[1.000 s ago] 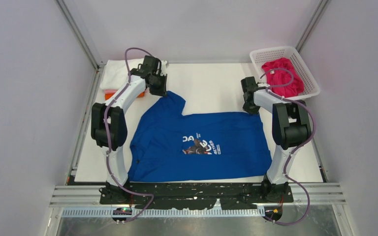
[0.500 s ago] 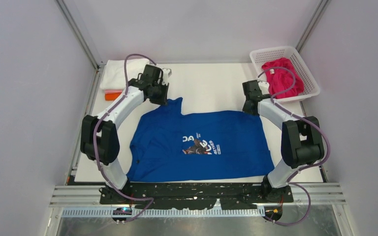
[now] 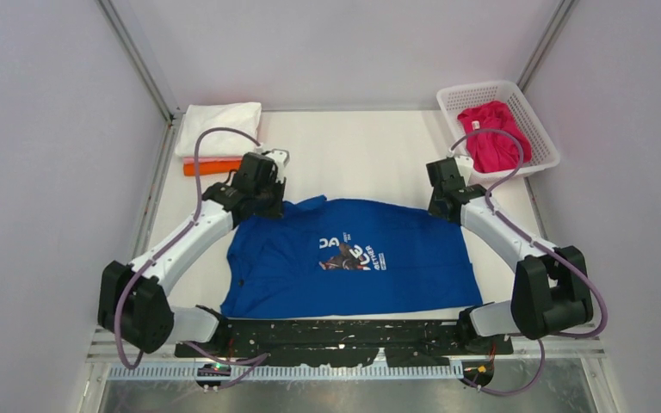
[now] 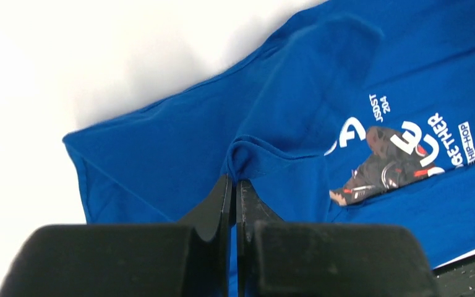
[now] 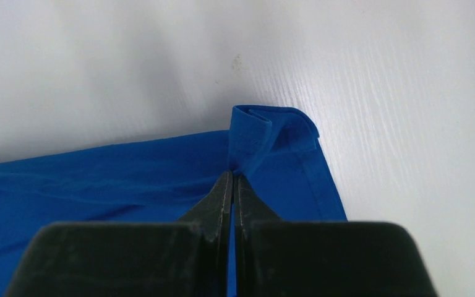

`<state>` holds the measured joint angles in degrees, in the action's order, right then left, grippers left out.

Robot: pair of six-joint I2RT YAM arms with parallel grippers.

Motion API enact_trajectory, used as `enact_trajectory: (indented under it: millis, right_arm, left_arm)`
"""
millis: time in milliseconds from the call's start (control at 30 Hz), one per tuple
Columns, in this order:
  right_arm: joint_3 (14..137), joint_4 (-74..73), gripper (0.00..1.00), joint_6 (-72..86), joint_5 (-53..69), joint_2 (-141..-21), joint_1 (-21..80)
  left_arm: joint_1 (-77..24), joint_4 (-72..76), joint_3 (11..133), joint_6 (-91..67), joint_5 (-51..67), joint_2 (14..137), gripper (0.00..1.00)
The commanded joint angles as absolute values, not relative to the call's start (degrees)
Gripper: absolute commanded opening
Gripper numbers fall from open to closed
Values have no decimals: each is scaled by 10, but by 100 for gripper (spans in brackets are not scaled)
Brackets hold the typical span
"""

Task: Fold and stack the t-shirts
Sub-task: Fold the other side of the tshirt into a rectangle

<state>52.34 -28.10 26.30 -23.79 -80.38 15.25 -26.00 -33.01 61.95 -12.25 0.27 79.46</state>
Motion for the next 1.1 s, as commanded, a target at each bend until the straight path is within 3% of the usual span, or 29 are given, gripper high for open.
enact_trajectory:
  millis: [0,600,1067]
  right_arm:
    - [502,-311,5,248,-259,-754,156]
    - [495,-386,5,220,-263,-668,155]
    - [483,-432,5,226,-245,-631,155]
  left_arm:
    - [-269,-307,572,-171,-32,706,0]
    - [-275,-404,497,-247,-4,510,0]
    - [-278,-469,455,-305,-3,425,0]
